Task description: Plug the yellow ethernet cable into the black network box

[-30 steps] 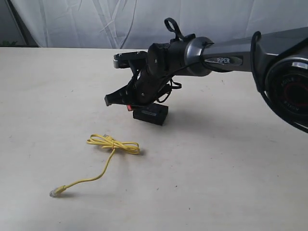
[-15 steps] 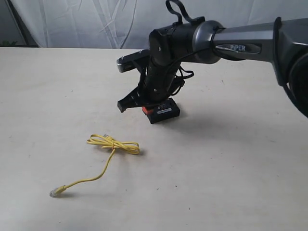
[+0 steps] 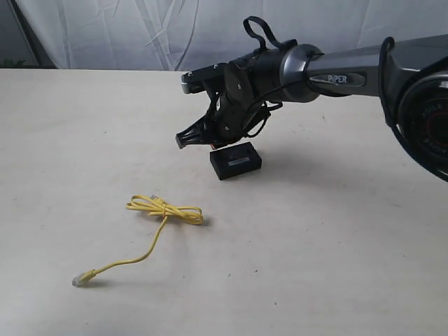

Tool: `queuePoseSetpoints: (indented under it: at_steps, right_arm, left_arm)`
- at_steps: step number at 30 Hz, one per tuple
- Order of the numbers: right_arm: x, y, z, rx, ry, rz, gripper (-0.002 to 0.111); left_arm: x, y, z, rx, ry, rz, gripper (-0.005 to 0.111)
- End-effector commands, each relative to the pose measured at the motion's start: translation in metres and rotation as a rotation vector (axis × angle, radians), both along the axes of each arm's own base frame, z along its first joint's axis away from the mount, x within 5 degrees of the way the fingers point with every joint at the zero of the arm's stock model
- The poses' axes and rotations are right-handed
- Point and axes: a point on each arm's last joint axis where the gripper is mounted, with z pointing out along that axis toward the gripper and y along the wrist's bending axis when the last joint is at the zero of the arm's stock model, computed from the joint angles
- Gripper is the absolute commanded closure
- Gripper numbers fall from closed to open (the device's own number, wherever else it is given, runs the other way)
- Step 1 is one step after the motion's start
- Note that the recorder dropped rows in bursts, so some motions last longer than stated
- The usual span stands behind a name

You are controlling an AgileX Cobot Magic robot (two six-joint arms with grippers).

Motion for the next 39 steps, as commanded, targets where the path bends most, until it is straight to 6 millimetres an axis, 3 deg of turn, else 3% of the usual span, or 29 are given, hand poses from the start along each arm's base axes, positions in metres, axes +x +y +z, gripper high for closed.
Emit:
queuePoseSetpoints:
  at_steps: [1,11,20,26,30,39]
  right_arm:
    - [0.003,-0.001,0.000,0.001,-0.009,-0.004,0.108]
    - [-0.012,-0.012,-0.006,-0.124,0.162,-0.008,0.108]
    - [-0.023,-0.021,0.013,-0.193,0.248,0.002,0.108]
    - [-0.024,-0.022,0.041,-0.165,0.188,0.005,0.108]
    - [-0.018,-0.027,0.055,-0.119,0.131,-0.013,0.108]
    - [0.008,-0.061,0.057,-0.084,0.090,-0.084,0.108]
  left_arm:
    - [0.000,0.000,-0.001,-0.004,-0.007,0.005,0.107]
    - [0.000,0.000,-0.001,-0.004,-0.007,0.005,0.107]
    - [0.000,0.000,-0.001,-0.004,-0.007,0.005,0.107]
    - [0.000,0.000,-0.001,-0.004,-0.007,0.005,0.107]
    - [0.000,0.000,-0.001,-0.004,-0.007,0.005,0.107]
    - [0.000,0.000,-0.001,-0.004,-0.007,0.005,0.107]
